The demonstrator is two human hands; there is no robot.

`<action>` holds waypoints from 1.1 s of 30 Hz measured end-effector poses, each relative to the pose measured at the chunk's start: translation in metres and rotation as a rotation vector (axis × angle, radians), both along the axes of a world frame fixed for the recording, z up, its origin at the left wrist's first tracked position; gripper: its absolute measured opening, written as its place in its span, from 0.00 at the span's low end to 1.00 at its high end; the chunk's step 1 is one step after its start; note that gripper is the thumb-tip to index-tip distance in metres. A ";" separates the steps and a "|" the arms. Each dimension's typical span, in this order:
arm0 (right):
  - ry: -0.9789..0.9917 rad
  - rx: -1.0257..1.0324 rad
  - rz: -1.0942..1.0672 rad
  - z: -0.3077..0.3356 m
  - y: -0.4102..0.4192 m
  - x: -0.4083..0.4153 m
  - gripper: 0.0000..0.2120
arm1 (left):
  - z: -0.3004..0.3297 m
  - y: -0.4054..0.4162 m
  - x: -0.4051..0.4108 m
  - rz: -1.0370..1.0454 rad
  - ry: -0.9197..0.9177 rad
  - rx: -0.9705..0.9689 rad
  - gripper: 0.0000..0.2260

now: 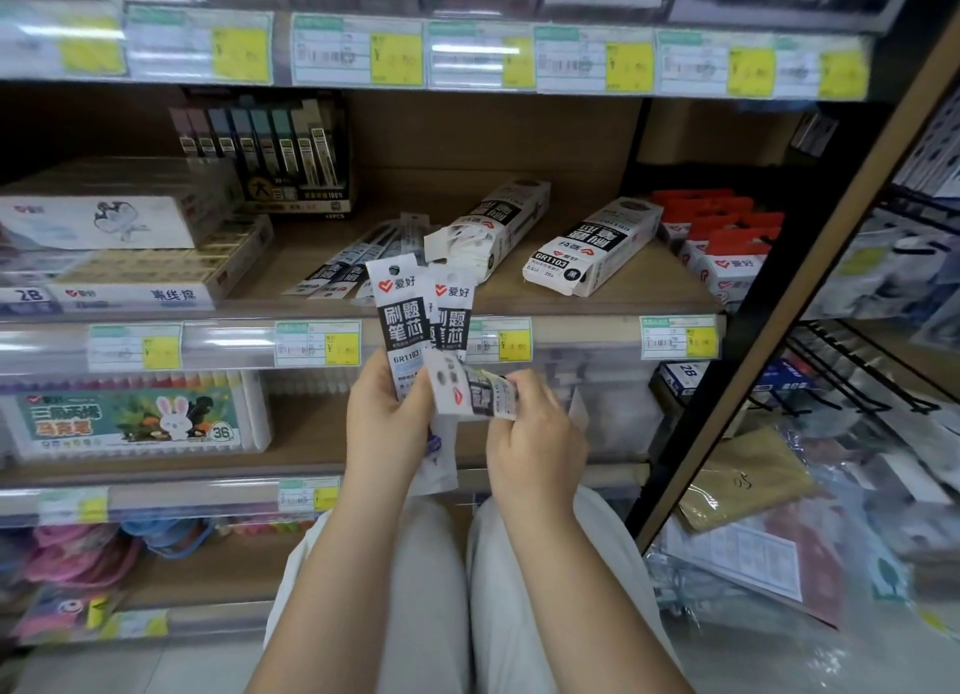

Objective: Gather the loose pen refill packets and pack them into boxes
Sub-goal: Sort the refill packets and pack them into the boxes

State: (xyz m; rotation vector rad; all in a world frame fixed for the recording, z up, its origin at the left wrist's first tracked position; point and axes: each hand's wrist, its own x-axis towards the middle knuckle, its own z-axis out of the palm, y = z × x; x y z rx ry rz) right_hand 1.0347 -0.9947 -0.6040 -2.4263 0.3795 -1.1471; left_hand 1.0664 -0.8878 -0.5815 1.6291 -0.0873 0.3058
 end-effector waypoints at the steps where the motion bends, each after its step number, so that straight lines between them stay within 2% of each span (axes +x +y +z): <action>1: 0.005 -0.041 -0.038 -0.001 0.001 0.001 0.09 | -0.005 0.001 -0.002 0.025 -0.040 0.052 0.07; 3: 0.007 -0.075 -0.041 -0.001 0.001 0.004 0.15 | -0.013 0.002 -0.003 0.031 -0.077 0.057 0.08; 6: -0.050 -0.019 0.086 -0.004 0.001 0.006 0.14 | -0.016 0.001 -0.001 0.034 -0.073 0.069 0.09; 9: -0.018 0.188 0.267 -0.006 0.003 0.006 0.10 | -0.017 0.001 0.001 0.057 -0.079 0.073 0.11; 11: 0.072 0.317 0.386 -0.009 0.004 0.007 0.14 | -0.014 0.001 0.003 0.064 -0.095 0.072 0.11; 14: 0.098 0.401 0.494 -0.010 0.006 0.007 0.22 | -0.009 -0.002 0.005 0.050 -0.105 0.037 0.10; 16: 0.134 0.445 0.513 -0.009 0.006 0.008 0.20 | -0.006 -0.004 0.005 0.044 -0.094 0.003 0.09; 21: 0.147 0.496 0.536 -0.013 0.008 0.012 0.07 | 0.003 -0.012 0.006 0.024 -0.057 -0.086 0.07; 27: 0.108 0.537 0.596 -0.013 0.007 0.014 0.04 | 0.009 -0.020 0.003 0.006 -0.033 -0.110 0.06; 31: 0.081 0.622 0.680 -0.010 0.002 0.014 0.11 | 0.011 -0.023 0.004 -0.016 -0.014 -0.124 0.05; 33: 0.087 0.629 0.679 -0.010 0.002 0.013 0.10 | 0.011 -0.027 0.006 -0.030 -0.023 -0.112 0.08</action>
